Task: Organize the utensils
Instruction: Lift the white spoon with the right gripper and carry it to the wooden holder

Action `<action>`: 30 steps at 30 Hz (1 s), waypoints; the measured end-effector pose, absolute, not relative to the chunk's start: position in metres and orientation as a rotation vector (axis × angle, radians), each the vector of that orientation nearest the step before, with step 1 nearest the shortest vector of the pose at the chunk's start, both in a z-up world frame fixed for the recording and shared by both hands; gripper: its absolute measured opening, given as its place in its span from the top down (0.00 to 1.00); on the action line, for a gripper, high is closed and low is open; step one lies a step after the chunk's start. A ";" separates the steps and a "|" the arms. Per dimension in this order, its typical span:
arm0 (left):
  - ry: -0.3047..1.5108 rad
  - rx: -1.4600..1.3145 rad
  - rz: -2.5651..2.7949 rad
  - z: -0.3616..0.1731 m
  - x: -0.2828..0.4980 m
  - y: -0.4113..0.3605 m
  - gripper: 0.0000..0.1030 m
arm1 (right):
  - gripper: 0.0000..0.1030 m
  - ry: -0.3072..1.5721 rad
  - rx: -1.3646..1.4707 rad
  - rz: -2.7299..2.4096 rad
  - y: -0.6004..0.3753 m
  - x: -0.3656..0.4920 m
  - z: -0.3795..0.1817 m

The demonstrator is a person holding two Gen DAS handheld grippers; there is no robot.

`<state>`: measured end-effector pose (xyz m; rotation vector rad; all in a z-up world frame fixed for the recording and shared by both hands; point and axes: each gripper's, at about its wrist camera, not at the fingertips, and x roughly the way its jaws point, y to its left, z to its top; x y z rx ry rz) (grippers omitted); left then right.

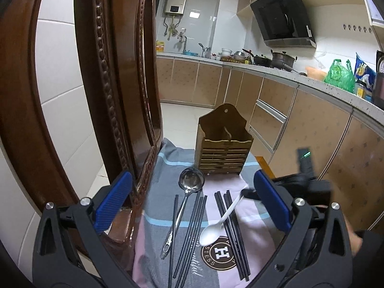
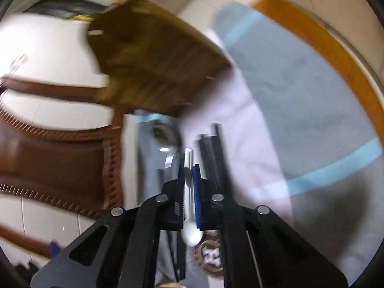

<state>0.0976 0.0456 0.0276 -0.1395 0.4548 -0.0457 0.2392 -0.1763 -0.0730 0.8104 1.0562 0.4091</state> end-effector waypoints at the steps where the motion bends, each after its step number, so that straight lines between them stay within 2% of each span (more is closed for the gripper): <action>1: 0.458 -0.135 -0.044 0.027 0.097 0.045 0.03 | 0.94 1.025 0.770 0.425 -0.175 0.232 -0.061; 8: 0.491 -0.111 -0.052 0.017 0.100 0.036 0.03 | 0.95 0.780 0.425 0.435 -0.166 0.180 0.024; 12: 0.511 -0.081 -0.054 0.011 0.101 0.025 0.03 | 0.95 0.731 0.370 0.434 -0.176 0.164 0.037; 15: 0.517 -0.081 -0.050 0.009 0.102 0.023 0.03 | 0.93 0.797 0.451 0.413 -0.189 0.173 0.012; 17: 0.521 -0.088 -0.050 0.007 0.103 0.024 0.03 | 0.67 0.908 0.550 0.407 -0.198 0.188 -0.017; 23: 0.527 -0.083 -0.052 0.006 0.105 0.024 0.03 | 0.65 1.127 0.959 0.311 -0.234 0.210 -0.101; 30: 0.534 -0.077 -0.062 0.005 0.105 0.023 0.03 | 0.65 1.184 1.018 0.271 -0.229 0.219 -0.133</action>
